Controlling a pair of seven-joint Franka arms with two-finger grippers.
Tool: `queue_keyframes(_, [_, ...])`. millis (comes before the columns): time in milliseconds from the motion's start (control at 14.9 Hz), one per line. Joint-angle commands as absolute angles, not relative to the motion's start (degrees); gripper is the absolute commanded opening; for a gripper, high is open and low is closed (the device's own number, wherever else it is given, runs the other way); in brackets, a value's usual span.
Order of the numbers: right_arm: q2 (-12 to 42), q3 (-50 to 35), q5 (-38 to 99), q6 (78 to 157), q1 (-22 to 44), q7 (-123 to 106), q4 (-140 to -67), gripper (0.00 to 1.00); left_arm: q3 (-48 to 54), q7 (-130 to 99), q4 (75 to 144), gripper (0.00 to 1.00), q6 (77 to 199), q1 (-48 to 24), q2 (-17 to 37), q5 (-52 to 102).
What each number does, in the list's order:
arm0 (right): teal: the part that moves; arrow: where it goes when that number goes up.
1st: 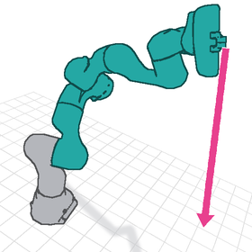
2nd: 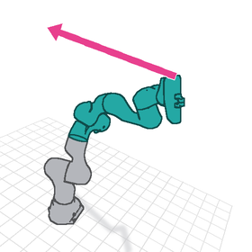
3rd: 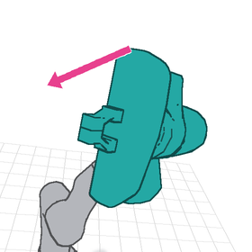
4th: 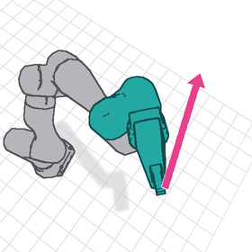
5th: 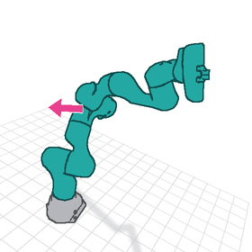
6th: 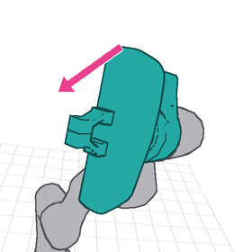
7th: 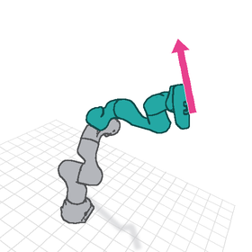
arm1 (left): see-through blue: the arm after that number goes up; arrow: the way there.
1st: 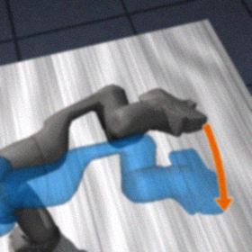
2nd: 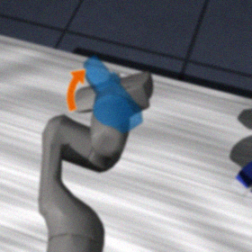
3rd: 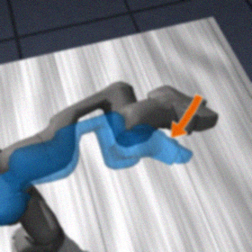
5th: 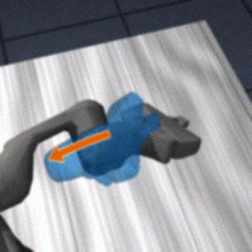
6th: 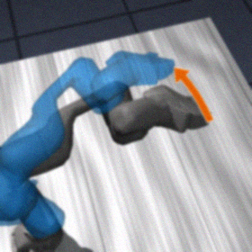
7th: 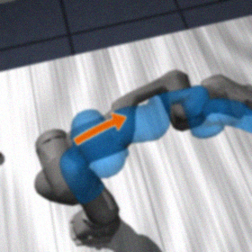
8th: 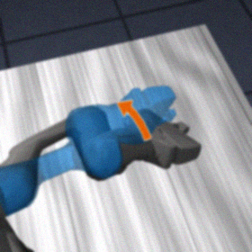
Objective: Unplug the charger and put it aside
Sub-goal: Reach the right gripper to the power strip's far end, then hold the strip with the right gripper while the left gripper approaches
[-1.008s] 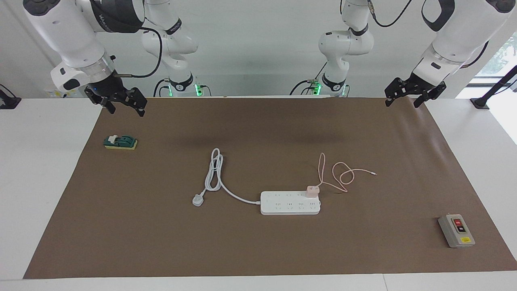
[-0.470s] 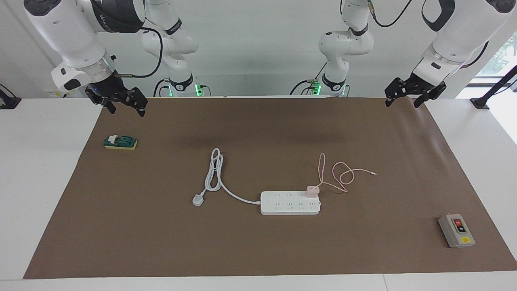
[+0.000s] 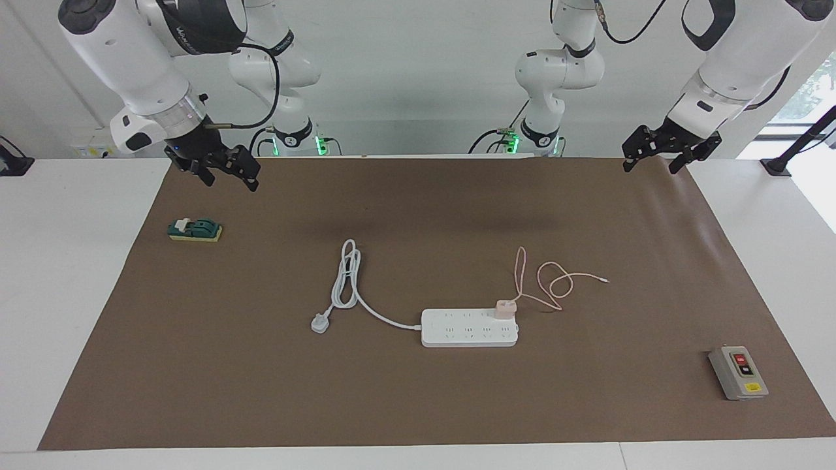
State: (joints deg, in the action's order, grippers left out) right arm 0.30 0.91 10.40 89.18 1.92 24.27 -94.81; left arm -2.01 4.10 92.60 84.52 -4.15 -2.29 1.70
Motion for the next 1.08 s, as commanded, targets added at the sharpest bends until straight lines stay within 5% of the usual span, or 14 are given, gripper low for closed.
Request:
queue_keyframes(0, [3.7,0.5,18.7,91.5,2.3,41.9,-95.3,1.0,-2.0,4.0,92.5,1.0,83.6,-4.1,-2.7,1.1])
queue_keyframes(403, [16.4,0.5,25.6,97.8,10.7,71.7,-87.6,1.0,-2.0,3.9,92.5,1.0,83.5,-4.4,-2.7,1.1])
queue_keyframes(1008, [33.1,0.5,33.7,115.0,16.3,80.4,-82.6,1.0,-1.5,-4.0,94.6,1.0,89.3,-5.2,-3.2,1.1])
